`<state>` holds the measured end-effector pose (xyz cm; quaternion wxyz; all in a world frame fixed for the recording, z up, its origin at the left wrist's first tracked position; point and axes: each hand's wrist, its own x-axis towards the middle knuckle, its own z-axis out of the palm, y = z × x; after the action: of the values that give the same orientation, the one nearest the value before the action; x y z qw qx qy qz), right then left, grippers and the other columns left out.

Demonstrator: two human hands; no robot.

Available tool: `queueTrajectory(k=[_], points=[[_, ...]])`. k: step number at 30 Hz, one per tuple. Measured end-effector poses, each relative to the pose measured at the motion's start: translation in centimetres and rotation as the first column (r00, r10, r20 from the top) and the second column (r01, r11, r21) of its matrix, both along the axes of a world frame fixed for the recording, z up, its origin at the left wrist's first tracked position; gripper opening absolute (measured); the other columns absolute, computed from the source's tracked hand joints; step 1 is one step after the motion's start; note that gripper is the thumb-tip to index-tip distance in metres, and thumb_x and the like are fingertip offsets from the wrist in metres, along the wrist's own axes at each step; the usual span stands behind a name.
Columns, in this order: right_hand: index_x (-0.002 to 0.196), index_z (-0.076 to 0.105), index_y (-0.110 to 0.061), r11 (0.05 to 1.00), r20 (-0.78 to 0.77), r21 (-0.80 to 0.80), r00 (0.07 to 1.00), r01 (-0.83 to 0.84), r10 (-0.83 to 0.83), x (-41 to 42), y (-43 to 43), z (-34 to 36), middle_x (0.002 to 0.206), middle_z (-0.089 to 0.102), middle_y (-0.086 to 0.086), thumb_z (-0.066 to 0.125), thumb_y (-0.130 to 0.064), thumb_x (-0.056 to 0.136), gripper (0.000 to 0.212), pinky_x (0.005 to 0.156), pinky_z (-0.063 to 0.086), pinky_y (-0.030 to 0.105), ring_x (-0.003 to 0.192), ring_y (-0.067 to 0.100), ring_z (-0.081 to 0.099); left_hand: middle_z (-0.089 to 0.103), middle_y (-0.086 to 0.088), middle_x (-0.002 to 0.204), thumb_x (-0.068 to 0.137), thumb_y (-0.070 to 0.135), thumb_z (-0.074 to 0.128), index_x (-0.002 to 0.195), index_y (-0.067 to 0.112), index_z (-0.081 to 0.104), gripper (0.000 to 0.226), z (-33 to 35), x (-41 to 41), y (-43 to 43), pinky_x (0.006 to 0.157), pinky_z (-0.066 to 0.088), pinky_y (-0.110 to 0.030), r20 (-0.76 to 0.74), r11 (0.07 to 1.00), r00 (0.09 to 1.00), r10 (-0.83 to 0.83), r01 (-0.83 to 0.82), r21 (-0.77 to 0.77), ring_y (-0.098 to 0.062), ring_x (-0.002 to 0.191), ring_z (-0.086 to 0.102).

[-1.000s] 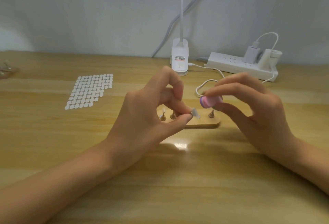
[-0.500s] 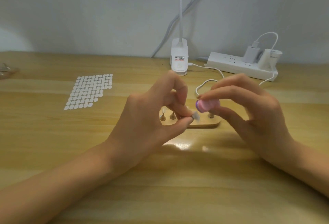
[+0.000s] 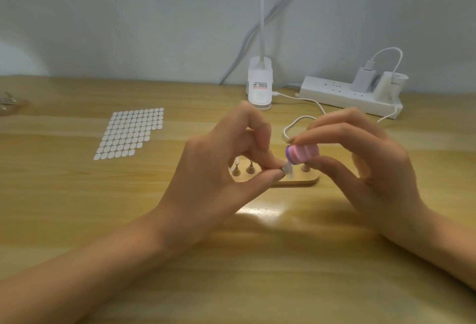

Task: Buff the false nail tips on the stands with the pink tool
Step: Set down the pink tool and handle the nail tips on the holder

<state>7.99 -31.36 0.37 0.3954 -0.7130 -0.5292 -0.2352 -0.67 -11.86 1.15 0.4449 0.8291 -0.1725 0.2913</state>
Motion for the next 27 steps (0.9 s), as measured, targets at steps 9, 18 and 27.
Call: queueTrajectory(k=[9, 18, 27], points=[[0.108, 0.064, -0.022, 0.996, -0.046, 0.047, 0.996, -0.078, 0.080, -0.4, 0.3, 0.1, 0.106, 0.063, 0.002, 0.064, -0.013, 0.093, 0.018, 0.084, 0.051, 0.039, 0.099, 0.023, 0.063, 0.071, 0.007, 0.076, 0.078, 0.011, 0.079, 0.086, 0.022, 0.044, 0.038, 0.2, 0.2, 0.0, 0.064, 0.044, -0.018, -0.061, 0.984, 0.995, -0.076, 0.065, -0.164, -0.013, 0.076, 0.072], [0.111, 0.062, -0.020, 0.997, 0.021, 0.004, 0.996, -0.083, 0.083, -1.0, 0.5, -0.1, 0.102, 0.061, 0.005, 0.062, -0.013, 0.095, 0.018, 0.085, 0.050, 0.032, 0.099, 0.021, 0.061, 0.067, 0.010, 0.073, 0.076, 0.010, 0.080, 0.085, 0.020, 0.044, 0.039, 0.1, 0.0, -0.1, 0.063, 0.039, -0.013, -0.054, 0.985, 0.996, -0.075, 0.065, -0.162, -0.007, 0.072, 0.067], [0.109, 0.065, -0.022, 0.999, 0.045, -0.017, 0.998, -0.049, 0.049, -0.3, 0.3, -0.1, 0.102, 0.061, 0.006, 0.064, -0.013, 0.096, 0.016, 0.088, 0.048, 0.025, 0.099, 0.016, 0.061, 0.069, 0.010, 0.074, 0.076, 0.010, 0.079, 0.085, 0.022, 0.042, 0.039, 0.2, -0.2, -0.3, 0.066, 0.042, -0.011, -0.066, 0.988, 0.995, -0.075, 0.065, -0.143, -0.009, 0.073, 0.070]])
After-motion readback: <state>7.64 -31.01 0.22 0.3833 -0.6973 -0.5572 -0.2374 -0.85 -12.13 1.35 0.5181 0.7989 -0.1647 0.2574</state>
